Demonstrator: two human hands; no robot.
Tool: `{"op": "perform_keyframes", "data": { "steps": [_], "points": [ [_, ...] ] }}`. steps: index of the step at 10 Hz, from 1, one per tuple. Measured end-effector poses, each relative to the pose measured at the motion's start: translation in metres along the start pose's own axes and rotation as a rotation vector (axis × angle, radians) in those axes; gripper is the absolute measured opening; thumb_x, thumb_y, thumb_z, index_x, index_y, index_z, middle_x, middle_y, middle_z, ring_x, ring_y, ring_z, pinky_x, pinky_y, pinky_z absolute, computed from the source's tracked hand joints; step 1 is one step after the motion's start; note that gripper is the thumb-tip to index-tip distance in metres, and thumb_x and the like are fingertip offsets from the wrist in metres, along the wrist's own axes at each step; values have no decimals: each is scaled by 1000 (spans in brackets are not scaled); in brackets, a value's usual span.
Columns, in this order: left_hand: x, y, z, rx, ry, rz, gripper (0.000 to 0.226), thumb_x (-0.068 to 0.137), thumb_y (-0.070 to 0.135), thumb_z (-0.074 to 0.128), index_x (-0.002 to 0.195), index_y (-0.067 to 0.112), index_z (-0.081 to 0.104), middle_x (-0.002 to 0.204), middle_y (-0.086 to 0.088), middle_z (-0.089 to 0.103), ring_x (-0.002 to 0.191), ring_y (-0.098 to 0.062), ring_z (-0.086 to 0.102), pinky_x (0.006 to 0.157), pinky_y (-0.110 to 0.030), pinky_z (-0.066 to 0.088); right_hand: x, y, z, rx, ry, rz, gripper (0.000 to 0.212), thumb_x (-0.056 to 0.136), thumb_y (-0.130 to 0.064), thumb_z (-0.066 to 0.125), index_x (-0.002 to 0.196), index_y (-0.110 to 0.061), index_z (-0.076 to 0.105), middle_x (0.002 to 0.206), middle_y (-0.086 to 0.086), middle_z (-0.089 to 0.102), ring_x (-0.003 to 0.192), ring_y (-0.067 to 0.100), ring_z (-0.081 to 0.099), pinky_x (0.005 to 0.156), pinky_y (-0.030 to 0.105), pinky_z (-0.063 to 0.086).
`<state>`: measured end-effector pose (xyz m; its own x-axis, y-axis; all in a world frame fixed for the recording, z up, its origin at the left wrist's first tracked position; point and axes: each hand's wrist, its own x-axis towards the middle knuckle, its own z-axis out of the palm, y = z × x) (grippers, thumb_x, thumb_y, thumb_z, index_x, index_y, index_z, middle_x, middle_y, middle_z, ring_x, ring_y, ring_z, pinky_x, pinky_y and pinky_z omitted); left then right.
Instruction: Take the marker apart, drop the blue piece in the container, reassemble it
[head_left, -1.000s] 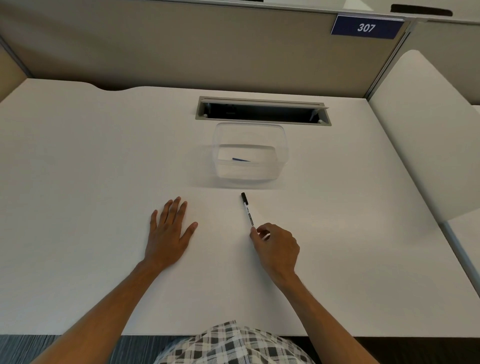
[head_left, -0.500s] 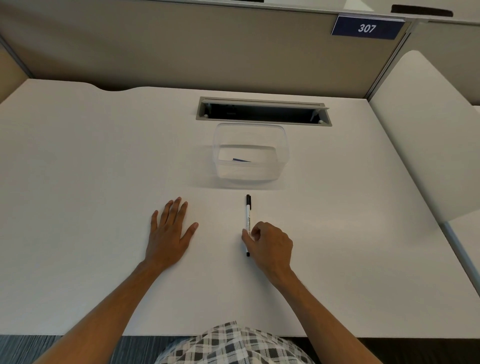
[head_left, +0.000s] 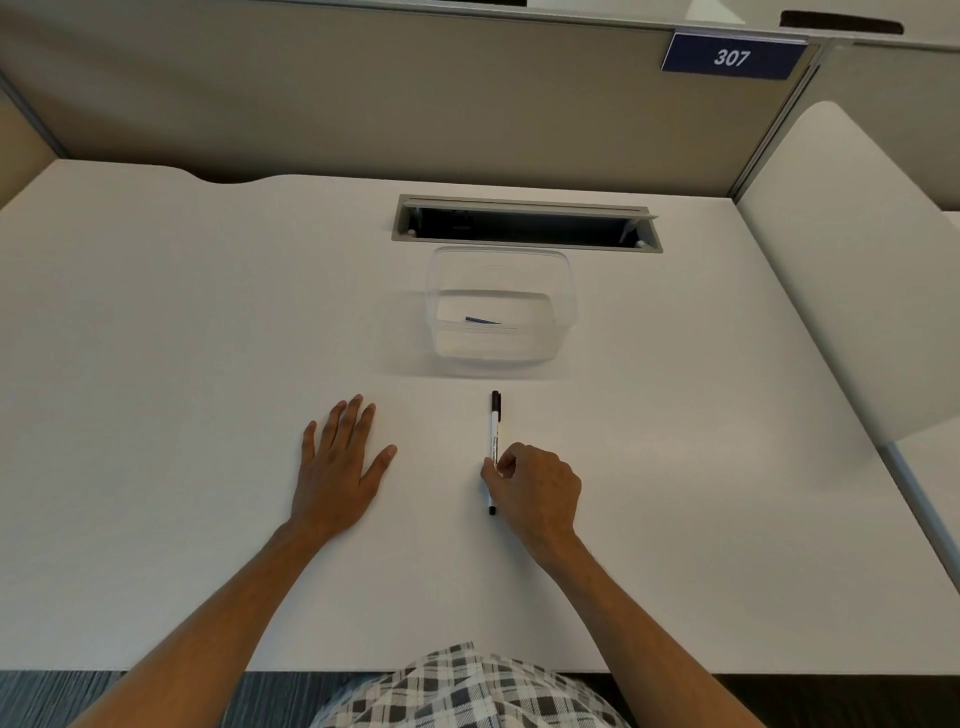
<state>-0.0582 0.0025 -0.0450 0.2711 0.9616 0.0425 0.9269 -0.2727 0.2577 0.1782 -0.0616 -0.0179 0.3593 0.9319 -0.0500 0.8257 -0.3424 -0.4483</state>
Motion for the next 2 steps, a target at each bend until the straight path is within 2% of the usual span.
{"op": "perform_keyframes", "data": {
  "steps": [2],
  "points": [
    [1,0,2,-11,-13,-8,75,89,65,7,148,20,21,159,-1,18,146,-18,11,118,-47,7,1,-1,-2,74,52,31,37,83,-56,55,72,-21,61,63,-8,64,58,16,60,58,29,47]
  ]
}}
